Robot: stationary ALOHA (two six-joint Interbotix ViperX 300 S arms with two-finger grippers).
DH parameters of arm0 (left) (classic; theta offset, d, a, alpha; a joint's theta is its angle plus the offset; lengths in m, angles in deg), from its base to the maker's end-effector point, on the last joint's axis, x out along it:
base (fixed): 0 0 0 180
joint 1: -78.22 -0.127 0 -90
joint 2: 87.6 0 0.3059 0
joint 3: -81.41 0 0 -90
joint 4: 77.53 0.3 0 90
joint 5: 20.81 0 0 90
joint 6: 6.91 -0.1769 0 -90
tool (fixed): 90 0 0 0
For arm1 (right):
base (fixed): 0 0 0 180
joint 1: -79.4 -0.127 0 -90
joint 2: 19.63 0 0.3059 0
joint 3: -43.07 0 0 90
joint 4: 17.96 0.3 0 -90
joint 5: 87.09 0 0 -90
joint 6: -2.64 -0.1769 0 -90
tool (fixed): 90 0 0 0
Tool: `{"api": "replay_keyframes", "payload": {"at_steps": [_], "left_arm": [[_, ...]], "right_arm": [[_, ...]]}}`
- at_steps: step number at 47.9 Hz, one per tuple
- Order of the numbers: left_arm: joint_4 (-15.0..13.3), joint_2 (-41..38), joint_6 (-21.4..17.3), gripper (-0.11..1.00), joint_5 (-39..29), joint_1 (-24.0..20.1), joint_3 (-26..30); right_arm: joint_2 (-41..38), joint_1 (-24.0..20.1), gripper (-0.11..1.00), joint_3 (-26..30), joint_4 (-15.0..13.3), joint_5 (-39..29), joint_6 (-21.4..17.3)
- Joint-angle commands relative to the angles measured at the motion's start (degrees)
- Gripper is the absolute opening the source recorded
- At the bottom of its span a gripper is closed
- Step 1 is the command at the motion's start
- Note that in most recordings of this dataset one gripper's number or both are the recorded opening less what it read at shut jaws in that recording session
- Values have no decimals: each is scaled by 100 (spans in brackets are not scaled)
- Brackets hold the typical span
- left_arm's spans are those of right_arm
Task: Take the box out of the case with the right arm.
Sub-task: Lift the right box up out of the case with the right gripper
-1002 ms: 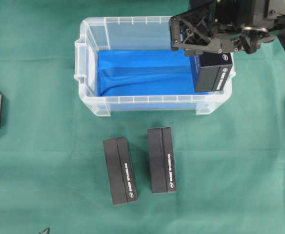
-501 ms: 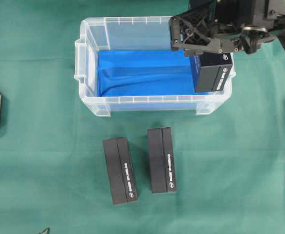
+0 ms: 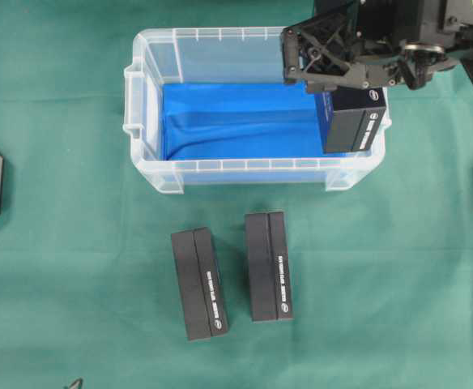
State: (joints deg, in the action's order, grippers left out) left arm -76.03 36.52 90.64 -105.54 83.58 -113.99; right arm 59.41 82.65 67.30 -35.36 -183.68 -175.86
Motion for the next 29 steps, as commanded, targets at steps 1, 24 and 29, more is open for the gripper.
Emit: {"api": "replay_keyframes", "payload": {"at_steps": [1, 24, 29], "left_arm": [[9, -18, 0, 2, 35, 9, 123], [18, -26, -9, 2, 35, 9, 123], [18, -26, -9, 2, 35, 9, 123]], "right_arm": [[167, -18, 65, 167, -35, -26, 18], [167, -510, 65, 167, -35, -308, -308], [167, -747, 65, 167, -35, -413, -466]]}}
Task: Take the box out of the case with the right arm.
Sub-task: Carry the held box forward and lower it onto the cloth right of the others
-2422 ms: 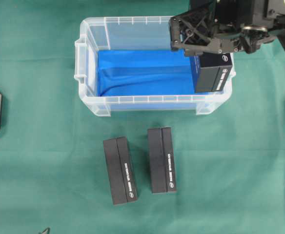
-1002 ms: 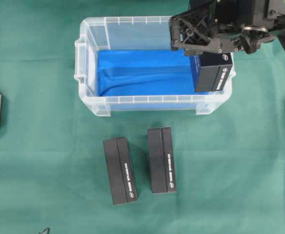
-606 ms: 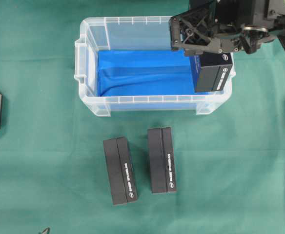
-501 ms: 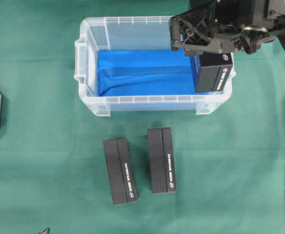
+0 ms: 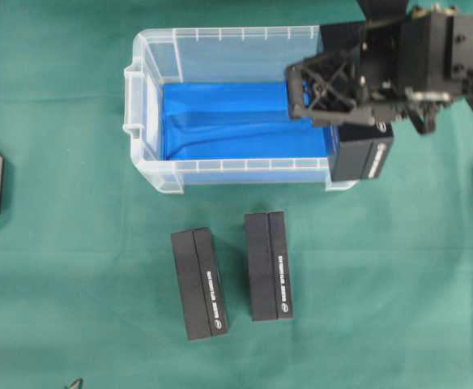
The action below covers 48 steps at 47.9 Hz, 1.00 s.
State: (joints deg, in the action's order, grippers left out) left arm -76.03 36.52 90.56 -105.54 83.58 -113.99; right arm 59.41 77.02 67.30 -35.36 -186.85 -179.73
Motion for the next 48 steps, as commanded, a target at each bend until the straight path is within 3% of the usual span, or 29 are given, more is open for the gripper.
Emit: {"api": "replay_keyframes", "payload": {"at_steps": [1, 14, 31, 48], "left_arm": [[18, -26, 0, 2, 35, 9, 123], [18, -26, 9, 2, 26, 9, 123], [18, -18, 0, 2, 35, 9, 114], [18, -26, 0, 2, 35, 9, 114]], "right_arm": [[167, -220, 65, 167, -35, -123, -114], [167, -949, 65, 167, -35, -220, -782], [141, -2048, 65, 193, -26, -299, -1951], [97, -2153, 65, 176, 0, -413, -2074]]}}
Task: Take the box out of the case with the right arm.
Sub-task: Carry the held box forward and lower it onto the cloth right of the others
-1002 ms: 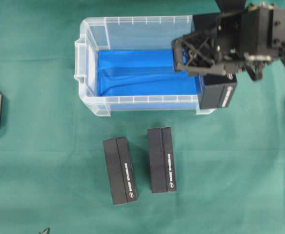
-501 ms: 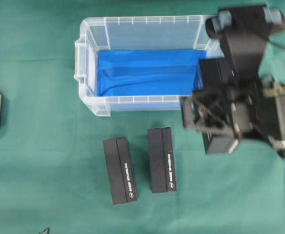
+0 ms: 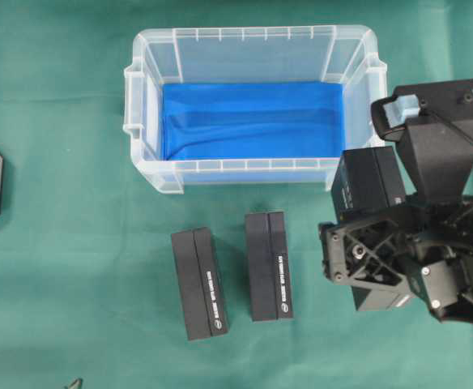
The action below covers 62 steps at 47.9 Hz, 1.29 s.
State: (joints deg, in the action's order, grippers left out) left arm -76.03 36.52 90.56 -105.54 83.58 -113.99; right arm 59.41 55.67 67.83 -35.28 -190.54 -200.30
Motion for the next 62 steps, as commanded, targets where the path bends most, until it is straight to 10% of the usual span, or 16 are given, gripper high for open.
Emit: {"api": "replay_keyframes", "payload": {"at_steps": [1, 40, 62], "left_arm": [[18, -26, 0, 2, 26, 9, 114], [18, -26, 9, 2, 35, 9, 97], [18, -26, 9, 2, 35, 9, 97]], "right_arm": [[88, -18, 65, 105, 0, -26, -35], [-185, -35, 65, -2637, 492, 2979, -1134], [-272, -18, 65, -2927, 510, 3287, -1292]]}}
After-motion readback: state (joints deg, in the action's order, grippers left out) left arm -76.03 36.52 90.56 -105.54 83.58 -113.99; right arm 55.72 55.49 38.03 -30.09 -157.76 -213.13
